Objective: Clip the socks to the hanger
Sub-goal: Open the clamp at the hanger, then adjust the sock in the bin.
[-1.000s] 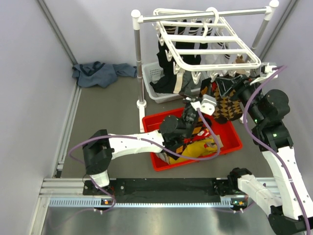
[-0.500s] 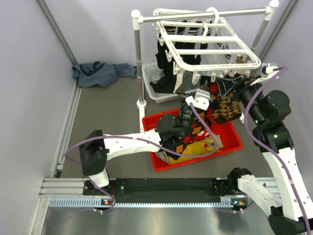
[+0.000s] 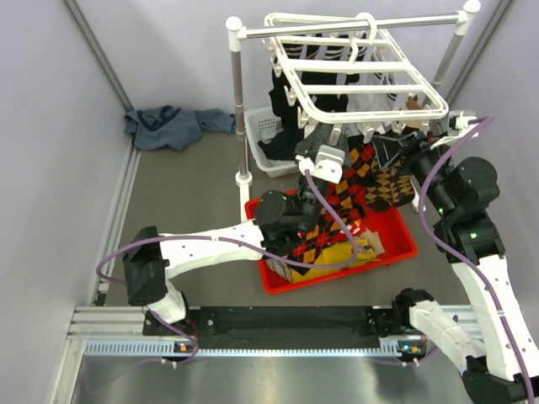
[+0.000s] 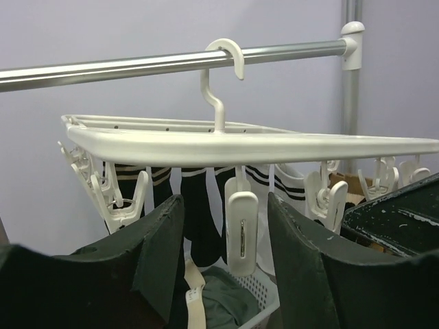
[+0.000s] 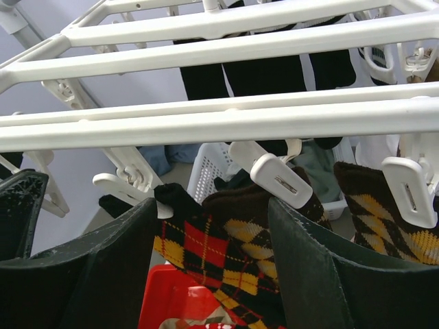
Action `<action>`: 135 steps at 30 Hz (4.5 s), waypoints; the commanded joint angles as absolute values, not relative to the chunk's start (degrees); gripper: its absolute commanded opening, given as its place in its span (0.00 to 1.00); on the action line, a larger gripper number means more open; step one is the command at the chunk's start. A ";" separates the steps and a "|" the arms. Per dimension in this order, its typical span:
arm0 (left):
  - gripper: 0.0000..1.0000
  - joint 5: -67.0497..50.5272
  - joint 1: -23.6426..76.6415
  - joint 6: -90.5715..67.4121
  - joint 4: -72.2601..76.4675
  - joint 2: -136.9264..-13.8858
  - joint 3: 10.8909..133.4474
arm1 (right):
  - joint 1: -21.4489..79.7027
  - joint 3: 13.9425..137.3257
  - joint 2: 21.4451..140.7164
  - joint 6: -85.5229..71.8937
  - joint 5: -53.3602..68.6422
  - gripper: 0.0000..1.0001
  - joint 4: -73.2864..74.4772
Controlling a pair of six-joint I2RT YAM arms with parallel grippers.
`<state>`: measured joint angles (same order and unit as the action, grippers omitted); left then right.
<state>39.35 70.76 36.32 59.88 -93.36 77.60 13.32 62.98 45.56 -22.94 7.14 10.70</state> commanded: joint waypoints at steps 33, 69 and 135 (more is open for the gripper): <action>0.15 34.64 66.88 25.94 47.12 -88.60 75.68 | 13.09 64.68 42.54 -21.45 8.78 0.65 10.81; 0.03 19.78 66.88 5.80 13.36 -88.85 88.77 | 13.10 78.05 54.40 -32.08 34.63 0.64 12.58; 0.82 18.20 65.40 -14.15 -9.04 -102.97 79.53 | 13.10 72.60 56.16 -25.84 23.55 0.02 16.09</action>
<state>22.00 66.67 -13.87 -5.15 -94.98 71.75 13.23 74.19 56.21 -27.09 25.12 18.04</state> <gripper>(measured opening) 0.858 0.164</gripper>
